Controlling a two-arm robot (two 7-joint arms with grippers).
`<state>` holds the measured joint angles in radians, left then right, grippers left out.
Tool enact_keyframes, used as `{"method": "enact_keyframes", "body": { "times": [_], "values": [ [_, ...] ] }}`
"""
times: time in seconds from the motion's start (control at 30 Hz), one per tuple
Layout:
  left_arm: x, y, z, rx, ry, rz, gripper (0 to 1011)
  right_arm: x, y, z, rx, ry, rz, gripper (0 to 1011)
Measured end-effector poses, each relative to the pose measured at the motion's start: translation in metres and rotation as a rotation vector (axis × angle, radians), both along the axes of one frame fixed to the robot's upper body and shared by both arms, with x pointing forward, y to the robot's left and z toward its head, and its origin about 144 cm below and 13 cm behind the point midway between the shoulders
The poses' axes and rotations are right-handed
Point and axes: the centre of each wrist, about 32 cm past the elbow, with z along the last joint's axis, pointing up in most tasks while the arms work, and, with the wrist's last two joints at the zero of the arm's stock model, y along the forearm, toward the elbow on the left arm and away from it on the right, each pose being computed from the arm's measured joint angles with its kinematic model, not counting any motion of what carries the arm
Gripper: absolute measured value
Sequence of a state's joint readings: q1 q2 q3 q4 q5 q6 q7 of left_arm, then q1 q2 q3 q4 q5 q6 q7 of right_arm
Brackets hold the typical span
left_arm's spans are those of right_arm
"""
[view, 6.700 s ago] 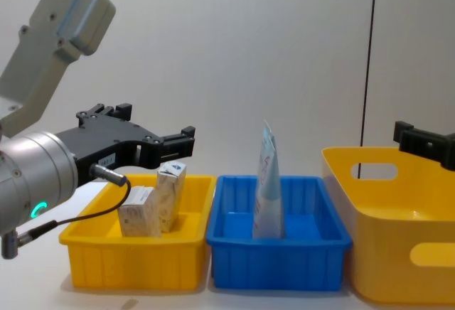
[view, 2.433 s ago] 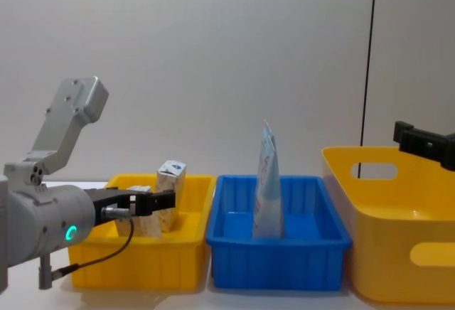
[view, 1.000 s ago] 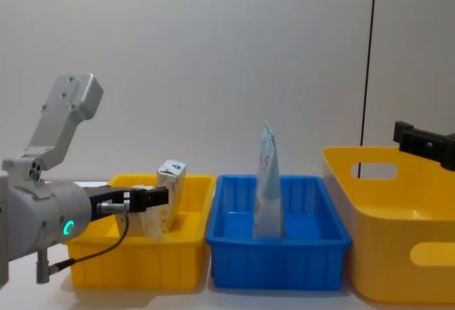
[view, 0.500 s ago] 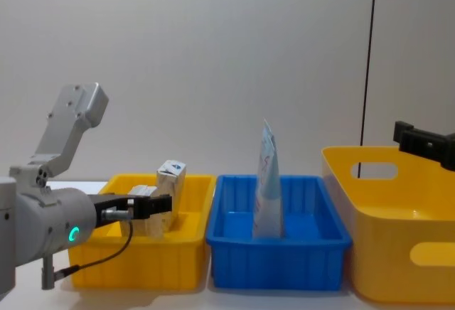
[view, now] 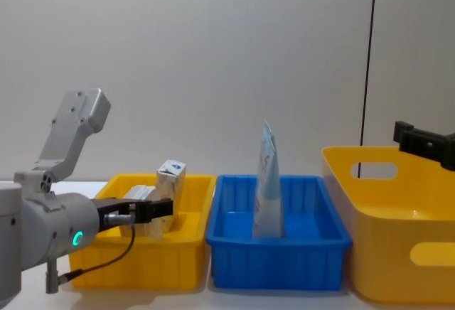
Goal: Bimanual collaborative sorting of washing and personal care products
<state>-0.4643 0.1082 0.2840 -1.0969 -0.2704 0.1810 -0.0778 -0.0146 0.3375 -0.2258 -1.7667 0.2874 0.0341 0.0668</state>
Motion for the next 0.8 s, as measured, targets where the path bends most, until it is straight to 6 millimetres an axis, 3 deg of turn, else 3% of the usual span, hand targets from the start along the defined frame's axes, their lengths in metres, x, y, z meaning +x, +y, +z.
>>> {"method": "enact_keyframes", "body": {
  "times": [0.2,0.7,0.8],
  "values": [
    [0.0013,0.0004,-0.0022,-0.002,0.003,0.009,933,0.0000,0.0000,0.0000,0.000,0.000,0.000,1000],
    [0.0034,0.0020,-0.0067,0.007,0.021,0.023,473,0.0000,0.0000,0.0000,0.000,0.000,0.000,1000],
    [0.0036,0.0019,-0.0070,0.007,0.022,0.023,434,0.0000,0.0000,0.0000,0.000,0.000,0.000,1000]
  ]
}}
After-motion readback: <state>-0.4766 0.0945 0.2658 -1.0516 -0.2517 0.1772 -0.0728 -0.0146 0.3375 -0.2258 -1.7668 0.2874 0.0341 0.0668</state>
